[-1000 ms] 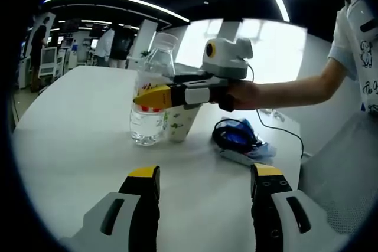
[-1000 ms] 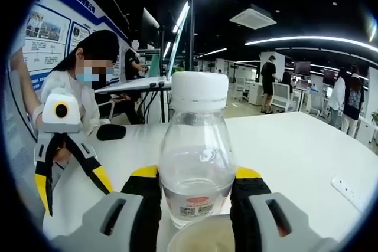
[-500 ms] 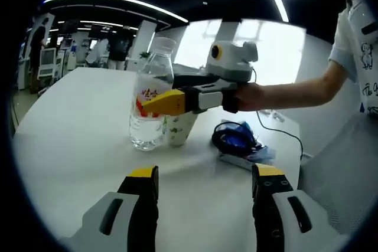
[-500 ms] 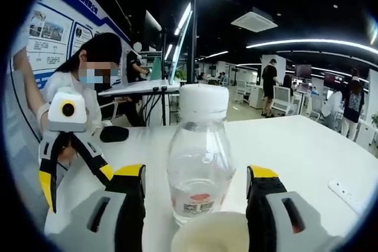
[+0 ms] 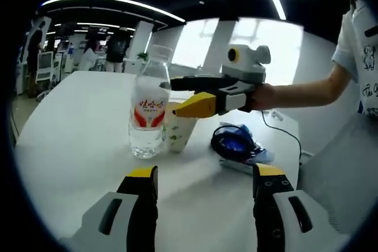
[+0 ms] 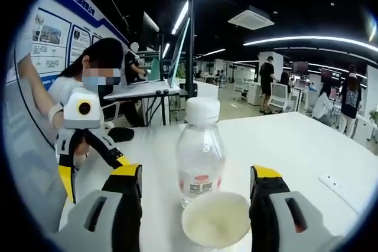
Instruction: Arrange the tabletop items into an orderly group along one side of the table until the central work area is clear of visible clutter.
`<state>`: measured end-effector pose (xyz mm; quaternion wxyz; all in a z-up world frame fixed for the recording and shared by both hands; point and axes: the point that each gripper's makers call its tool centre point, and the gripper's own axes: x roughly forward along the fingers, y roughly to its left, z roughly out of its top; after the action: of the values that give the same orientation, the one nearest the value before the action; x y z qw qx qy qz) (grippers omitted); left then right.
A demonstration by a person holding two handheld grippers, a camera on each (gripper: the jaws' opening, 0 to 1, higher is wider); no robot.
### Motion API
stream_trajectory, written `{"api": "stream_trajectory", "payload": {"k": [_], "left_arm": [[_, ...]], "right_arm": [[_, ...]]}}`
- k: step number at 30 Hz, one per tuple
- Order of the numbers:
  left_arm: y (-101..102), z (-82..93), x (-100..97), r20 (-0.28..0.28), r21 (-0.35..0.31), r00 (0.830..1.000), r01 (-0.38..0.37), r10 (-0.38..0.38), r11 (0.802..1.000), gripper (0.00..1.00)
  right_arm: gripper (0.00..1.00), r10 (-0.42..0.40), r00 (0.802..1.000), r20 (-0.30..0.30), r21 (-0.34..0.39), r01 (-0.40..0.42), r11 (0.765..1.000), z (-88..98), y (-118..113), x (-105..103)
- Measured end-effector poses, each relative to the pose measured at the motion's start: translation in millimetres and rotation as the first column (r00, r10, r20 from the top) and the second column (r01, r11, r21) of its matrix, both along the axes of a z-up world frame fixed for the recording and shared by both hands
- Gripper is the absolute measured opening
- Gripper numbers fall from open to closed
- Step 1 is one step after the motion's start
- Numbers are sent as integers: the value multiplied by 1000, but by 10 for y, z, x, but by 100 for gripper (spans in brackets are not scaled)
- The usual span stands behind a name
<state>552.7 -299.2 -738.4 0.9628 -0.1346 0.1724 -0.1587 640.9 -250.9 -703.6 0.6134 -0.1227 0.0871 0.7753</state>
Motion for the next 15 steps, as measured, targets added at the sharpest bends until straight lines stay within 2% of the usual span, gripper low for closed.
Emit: {"api": "stream_trajectory", "payload": {"k": [8, 15], "left_arm": [[-44, 112, 43, 3, 7, 1000, 18, -18, 1000, 62], [-144, 220, 111, 8, 7, 998, 56, -56, 998, 59]], "right_arm": [[70, -32, 999, -4, -26, 32, 999, 42, -292, -11], [67, -80, 997, 7, -61, 80, 995, 68, -589, 68]]}}
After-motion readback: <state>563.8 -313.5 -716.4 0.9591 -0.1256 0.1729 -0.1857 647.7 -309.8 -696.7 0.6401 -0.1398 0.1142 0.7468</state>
